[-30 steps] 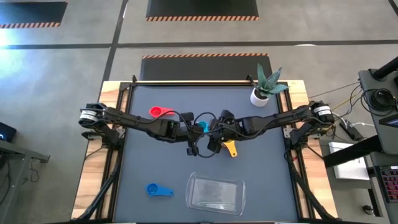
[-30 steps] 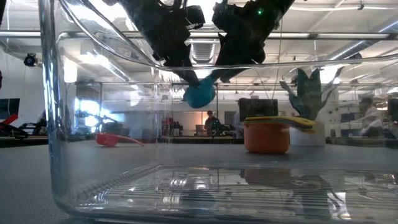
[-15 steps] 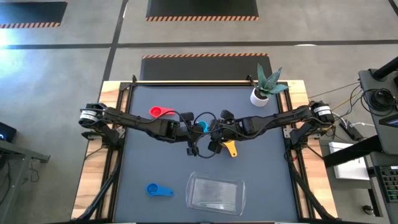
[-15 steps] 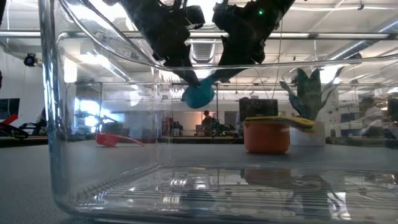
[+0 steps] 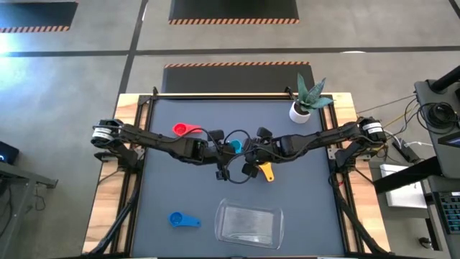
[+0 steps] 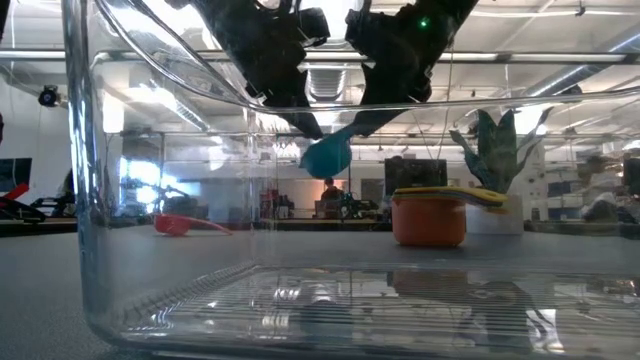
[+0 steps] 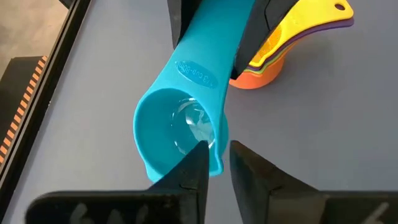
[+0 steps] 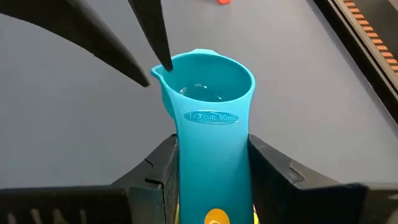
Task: Nest measuring cups in basket
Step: Stack the light blue measuring cup on top of the yellow measuring cup
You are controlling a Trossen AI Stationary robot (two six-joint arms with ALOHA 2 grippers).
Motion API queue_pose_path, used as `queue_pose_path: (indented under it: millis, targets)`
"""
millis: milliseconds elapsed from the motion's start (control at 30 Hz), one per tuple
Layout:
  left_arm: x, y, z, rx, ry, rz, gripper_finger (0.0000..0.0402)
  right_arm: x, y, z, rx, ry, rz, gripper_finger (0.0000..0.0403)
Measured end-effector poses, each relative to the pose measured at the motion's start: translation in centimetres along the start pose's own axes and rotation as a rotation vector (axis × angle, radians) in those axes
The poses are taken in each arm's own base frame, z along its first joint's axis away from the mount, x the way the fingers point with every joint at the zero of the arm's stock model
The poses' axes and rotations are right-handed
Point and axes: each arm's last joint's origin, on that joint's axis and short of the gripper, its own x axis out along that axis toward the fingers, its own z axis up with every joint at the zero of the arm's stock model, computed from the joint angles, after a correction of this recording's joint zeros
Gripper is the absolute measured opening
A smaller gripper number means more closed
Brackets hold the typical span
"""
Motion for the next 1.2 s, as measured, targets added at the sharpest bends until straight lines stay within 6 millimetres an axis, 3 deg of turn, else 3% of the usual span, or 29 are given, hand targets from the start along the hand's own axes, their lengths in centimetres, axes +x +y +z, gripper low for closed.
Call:
queue_pose_path:
  millis: [300, 467, 667, 800, 933, 1200]
  targets:
    - [-1.0, 0.4, 0.1, -0.003, -0.008, 0.003, 0.0088, -0.4, -0.2, -0.7, 0.023, 0.055, -0.055, 0.0134]
    - [-2.8, 1.2, 0.0, -0.025, -0.064, 0.003, 0.0093, -2.8, 0.3, -1.2, 0.044, 0.022, -0.068, 0.0133]
    - [-5.0, 2.3, -3.1, -0.098, -0.237, -0.006, 0.0093, -5.8, 1.5, -4.3, 0.095, -0.024, -0.088, 0.0134]
    - [-6.1, 2.8, -5.5, -0.176, -0.4, -0.032, 0.0093, -6.7, 1.9, -6.9, 0.161, -0.067, -0.121, 0.0135]
    - [-7.2, 3.3, -7.1, -0.24, -0.53, -0.055, 0.0093, -6.8, 1.9, -8.9, 0.242, -0.106, -0.149, 0.0135]
    - [-7.7, 3.7, -8.8, -0.282, -0.63, -0.059, 0.0093, -4.7, 2.3, -11.6, 0.297, -0.117, -0.16, 0.0136]
